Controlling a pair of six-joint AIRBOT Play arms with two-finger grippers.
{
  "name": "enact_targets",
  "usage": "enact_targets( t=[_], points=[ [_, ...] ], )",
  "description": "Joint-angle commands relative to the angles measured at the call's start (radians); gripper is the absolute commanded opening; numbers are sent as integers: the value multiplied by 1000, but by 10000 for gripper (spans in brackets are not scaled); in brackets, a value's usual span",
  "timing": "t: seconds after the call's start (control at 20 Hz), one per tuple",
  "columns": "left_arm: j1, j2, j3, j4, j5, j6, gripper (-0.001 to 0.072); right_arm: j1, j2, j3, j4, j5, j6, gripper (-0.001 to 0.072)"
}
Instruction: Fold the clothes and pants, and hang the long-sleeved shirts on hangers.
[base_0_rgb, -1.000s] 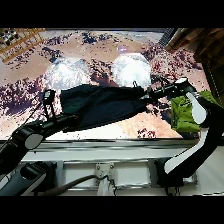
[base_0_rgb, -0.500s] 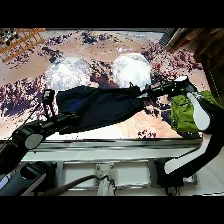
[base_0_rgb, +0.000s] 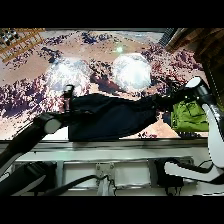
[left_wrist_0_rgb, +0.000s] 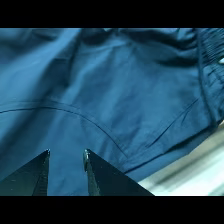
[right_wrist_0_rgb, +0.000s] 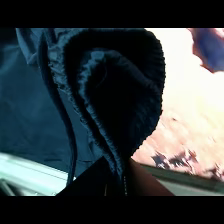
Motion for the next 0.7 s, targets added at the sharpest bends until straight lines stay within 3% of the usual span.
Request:
enact_targets(
  t=[0.0, 0.15, 0.35, 0.65],
  points=[
    [-114, -245, 139, -154, -13, 4, 225, -2, 103, -16, -78, 8, 103, 30],
    [-202, -372, 193, -285, -16, 24, 224, -2, 169, -17, -129, 6, 171, 30],
    [-249, -426, 194, -494, 9, 190, 223, -2, 254, -17, -195, -2, 270, 31],
    [-274, -520, 227, -737, 56, 392, 220, -2, 325, -17, -203, 56, 306, 31]
  ],
)
